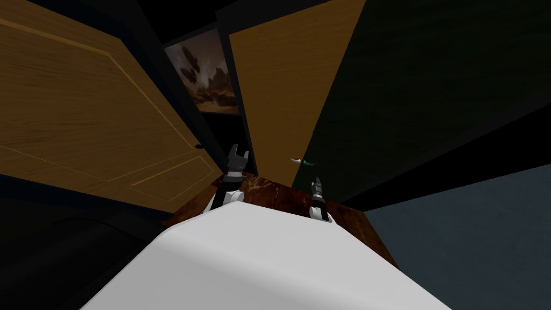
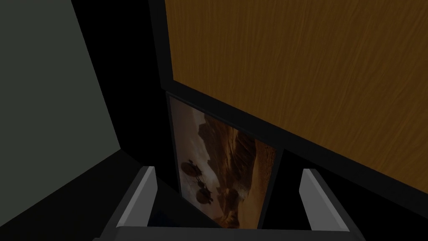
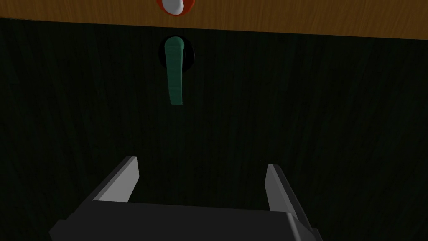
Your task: Pull the door open
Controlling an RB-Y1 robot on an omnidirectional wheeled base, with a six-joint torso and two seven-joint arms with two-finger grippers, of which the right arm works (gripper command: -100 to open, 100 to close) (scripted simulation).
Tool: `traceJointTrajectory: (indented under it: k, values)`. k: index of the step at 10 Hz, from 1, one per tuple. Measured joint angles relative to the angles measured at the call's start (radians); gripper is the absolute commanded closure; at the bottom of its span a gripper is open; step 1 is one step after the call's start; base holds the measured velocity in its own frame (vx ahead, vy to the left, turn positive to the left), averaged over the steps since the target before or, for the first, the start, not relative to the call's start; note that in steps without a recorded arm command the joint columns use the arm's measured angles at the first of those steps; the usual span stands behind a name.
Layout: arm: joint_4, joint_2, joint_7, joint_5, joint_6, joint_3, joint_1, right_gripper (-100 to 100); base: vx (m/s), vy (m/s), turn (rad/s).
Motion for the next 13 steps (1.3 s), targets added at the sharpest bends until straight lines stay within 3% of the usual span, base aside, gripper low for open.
traceJointTrajectory:
  k: [4,13]
  values:
    - [0.117,-0.008,-0.006,-0.014,-0.034,-0.007,-0.047,-100,0.097,-0.014,0.057]
    - [0.292,-0.023,-0.016,-0.039,-0.075,-0.018,-0.120,-100,0.076,-0.014,0.041]
